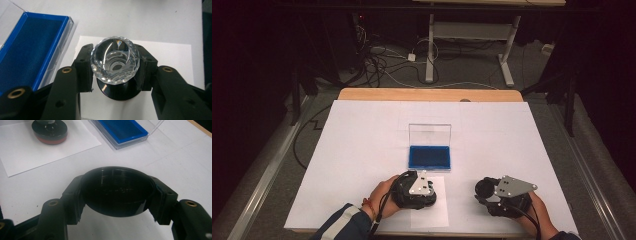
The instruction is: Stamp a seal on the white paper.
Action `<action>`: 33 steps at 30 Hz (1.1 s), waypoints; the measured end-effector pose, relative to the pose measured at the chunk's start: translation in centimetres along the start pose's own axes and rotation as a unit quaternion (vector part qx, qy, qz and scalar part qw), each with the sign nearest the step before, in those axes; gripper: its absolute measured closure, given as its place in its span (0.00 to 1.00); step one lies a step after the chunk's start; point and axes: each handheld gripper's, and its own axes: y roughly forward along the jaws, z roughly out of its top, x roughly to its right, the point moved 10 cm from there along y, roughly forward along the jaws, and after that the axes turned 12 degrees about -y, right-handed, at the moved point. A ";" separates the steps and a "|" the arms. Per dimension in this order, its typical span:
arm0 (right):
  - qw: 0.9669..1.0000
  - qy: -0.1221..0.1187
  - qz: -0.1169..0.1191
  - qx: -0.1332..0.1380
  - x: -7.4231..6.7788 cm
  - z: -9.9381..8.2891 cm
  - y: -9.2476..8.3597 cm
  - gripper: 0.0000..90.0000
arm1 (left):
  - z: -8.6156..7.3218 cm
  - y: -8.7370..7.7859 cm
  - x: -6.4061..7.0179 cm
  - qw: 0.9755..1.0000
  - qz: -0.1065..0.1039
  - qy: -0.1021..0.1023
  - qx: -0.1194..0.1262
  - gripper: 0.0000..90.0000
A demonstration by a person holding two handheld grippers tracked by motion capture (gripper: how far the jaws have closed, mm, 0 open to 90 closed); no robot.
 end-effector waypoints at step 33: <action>1.000 0.011 -0.002 0.012 0.6 0.2 0.0 0.43 | 2.2 -6.3 -3.7 0.992 0.026 -0.059 0.108 0.60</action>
